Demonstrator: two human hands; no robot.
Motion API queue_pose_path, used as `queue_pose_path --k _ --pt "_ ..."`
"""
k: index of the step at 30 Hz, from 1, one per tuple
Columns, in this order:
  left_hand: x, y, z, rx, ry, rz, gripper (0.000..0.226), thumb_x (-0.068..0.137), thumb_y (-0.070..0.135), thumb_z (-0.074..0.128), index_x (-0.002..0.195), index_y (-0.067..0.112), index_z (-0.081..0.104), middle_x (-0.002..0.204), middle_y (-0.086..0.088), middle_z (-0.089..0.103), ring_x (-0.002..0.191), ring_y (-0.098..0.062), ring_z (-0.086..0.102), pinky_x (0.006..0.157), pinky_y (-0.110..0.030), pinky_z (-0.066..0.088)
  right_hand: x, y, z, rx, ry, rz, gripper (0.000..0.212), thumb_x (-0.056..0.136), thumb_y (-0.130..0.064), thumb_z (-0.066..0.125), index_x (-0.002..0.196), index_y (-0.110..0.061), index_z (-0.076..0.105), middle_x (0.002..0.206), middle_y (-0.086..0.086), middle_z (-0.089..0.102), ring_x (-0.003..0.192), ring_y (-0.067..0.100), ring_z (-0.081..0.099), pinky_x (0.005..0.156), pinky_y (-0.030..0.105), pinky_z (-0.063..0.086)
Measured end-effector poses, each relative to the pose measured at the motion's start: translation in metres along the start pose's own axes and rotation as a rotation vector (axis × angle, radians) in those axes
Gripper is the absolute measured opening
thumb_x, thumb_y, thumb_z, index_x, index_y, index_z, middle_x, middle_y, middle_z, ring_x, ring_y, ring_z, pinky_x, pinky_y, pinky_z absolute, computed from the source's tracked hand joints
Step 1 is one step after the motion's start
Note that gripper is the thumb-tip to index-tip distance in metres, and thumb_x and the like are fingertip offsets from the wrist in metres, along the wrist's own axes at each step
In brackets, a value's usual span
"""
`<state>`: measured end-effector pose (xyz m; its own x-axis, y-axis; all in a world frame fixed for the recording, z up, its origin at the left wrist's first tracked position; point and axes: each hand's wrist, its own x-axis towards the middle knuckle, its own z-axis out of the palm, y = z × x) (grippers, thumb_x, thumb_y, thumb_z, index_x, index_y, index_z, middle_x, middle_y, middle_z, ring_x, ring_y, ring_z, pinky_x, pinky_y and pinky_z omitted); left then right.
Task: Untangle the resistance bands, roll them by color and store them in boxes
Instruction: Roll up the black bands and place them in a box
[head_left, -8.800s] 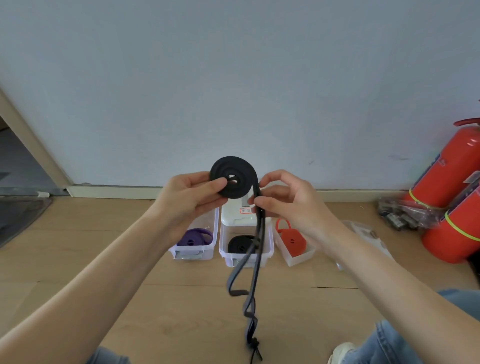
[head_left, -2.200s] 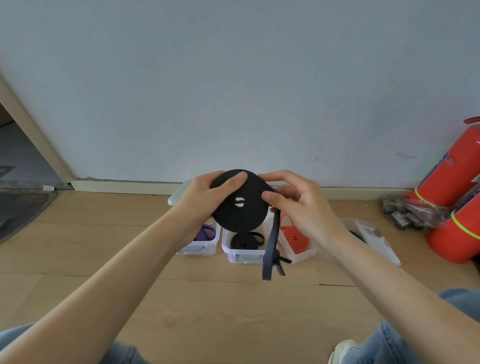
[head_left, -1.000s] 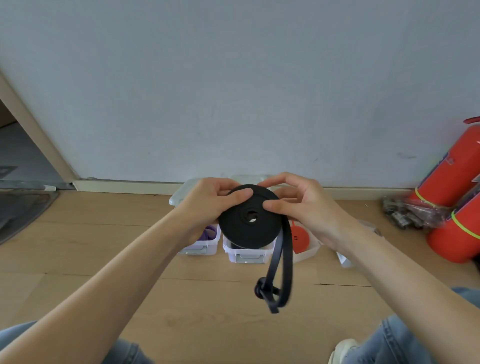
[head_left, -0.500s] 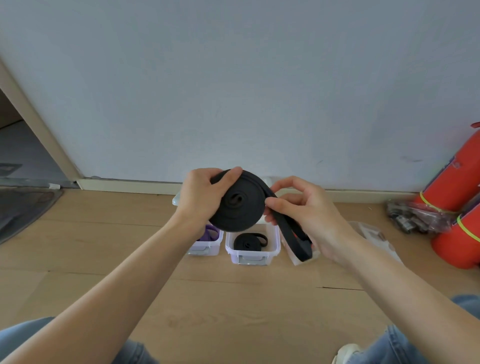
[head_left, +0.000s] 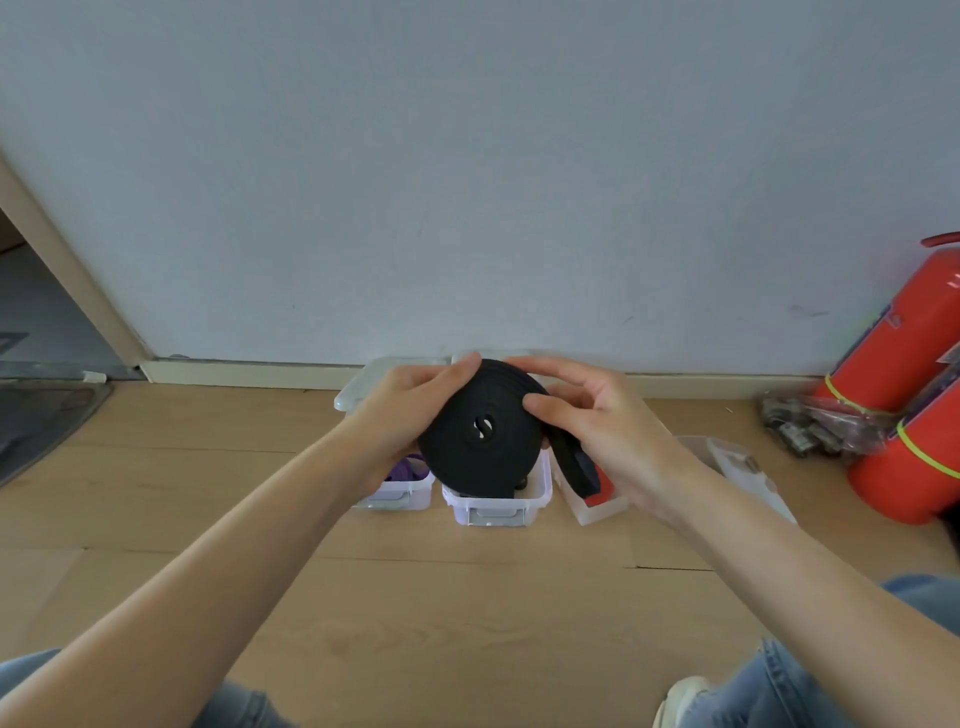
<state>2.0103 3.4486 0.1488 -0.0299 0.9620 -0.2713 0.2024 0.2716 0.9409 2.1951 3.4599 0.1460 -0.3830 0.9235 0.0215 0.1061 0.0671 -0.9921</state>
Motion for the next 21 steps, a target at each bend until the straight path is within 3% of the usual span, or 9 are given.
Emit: queue_pose_path --k 3,5,8,10,14,16,18,21 --pt "-0.006 0.002 0.009 -0.044 0.059 0.006 0.042 0.085 0.052 0.056 0.095 0.014 0.071 0.105 -0.028 0.064 0.086 -0.036 0.061 0.087 -0.050 0.045 -0.001 0.001 0.003 -0.020 -0.034 -0.011 0.030 0.092 -0.012 0.056 0.110 -0.034 0.064 0.087 0.003 0.073 0.076 0.012 0.068 0.064 0.019 0.053" --pt "-0.007 0.005 0.010 -0.119 0.141 0.030 0.041 0.084 0.051 0.058 0.090 0.013 0.072 0.103 -0.029 0.065 0.082 -0.037 0.061 0.083 -0.049 0.045 -0.001 0.000 0.002 -0.001 -0.026 -0.018 0.026 0.092 -0.015 0.057 0.113 -0.030 0.062 0.092 0.002 0.073 0.079 0.013 0.070 0.068 0.024 0.055" --pt "-0.003 0.005 0.008 -0.235 0.198 0.038 0.042 0.085 0.049 0.058 0.089 0.009 0.071 0.102 -0.027 0.066 0.086 -0.037 0.061 0.084 -0.047 0.040 -0.001 -0.001 0.003 0.044 0.022 -0.011 0.015 0.090 -0.020 0.061 0.104 -0.023 0.059 0.087 0.008 0.072 0.064 0.014 0.064 0.052 0.025 0.050" --pt "0.002 0.004 0.003 -0.220 0.128 0.003 0.043 0.088 0.046 0.055 0.097 0.006 0.069 0.101 -0.023 0.068 0.091 -0.034 0.064 0.087 -0.042 0.045 0.001 0.001 0.001 0.004 0.056 -0.007 0.012 0.088 -0.020 0.063 0.098 -0.018 0.058 0.082 0.007 0.072 0.062 0.015 0.064 0.052 0.026 0.049" --pt "0.000 0.004 -0.013 -0.027 -0.217 -0.037 0.035 0.091 0.039 0.051 0.106 0.013 0.068 0.103 -0.006 0.072 0.096 -0.019 0.068 0.084 -0.032 0.054 0.001 -0.001 -0.006 -0.147 -0.027 -0.019 0.009 0.084 -0.015 0.067 0.091 -0.018 0.062 0.076 0.002 0.073 0.061 0.010 0.065 0.056 0.018 0.048" --pt "-0.004 0.001 -0.007 0.125 -0.243 -0.025 0.035 0.086 0.048 0.054 0.097 0.019 0.072 0.094 -0.003 0.074 0.087 -0.016 0.069 0.079 -0.030 0.053 -0.001 -0.002 -0.004 -0.267 -0.103 -0.036 0.010 0.084 -0.016 0.069 0.090 -0.022 0.063 0.080 -0.001 0.073 0.064 0.003 0.065 0.058 0.011 0.046" --pt "-0.005 -0.001 0.003 0.139 -0.135 -0.013 0.035 0.083 0.050 0.057 0.084 0.020 0.074 0.080 -0.004 0.074 0.072 -0.015 0.069 0.067 -0.028 0.053 -0.002 -0.002 -0.001 -0.355 -0.119 -0.065 0.011 0.084 -0.018 0.068 0.091 -0.024 0.062 0.084 -0.002 0.073 0.068 0.000 0.066 0.058 0.006 0.044" --pt "-0.004 0.002 0.007 0.020 -0.024 0.036 0.032 0.084 0.043 0.060 0.070 0.017 0.073 0.065 -0.004 0.071 0.056 -0.013 0.065 0.048 -0.020 0.050 -0.001 -0.007 -0.006 -0.415 -0.148 -0.103 0.017 0.087 -0.022 0.064 0.103 -0.028 0.062 0.088 -0.007 0.073 0.084 0.003 0.065 0.075 0.015 0.047"
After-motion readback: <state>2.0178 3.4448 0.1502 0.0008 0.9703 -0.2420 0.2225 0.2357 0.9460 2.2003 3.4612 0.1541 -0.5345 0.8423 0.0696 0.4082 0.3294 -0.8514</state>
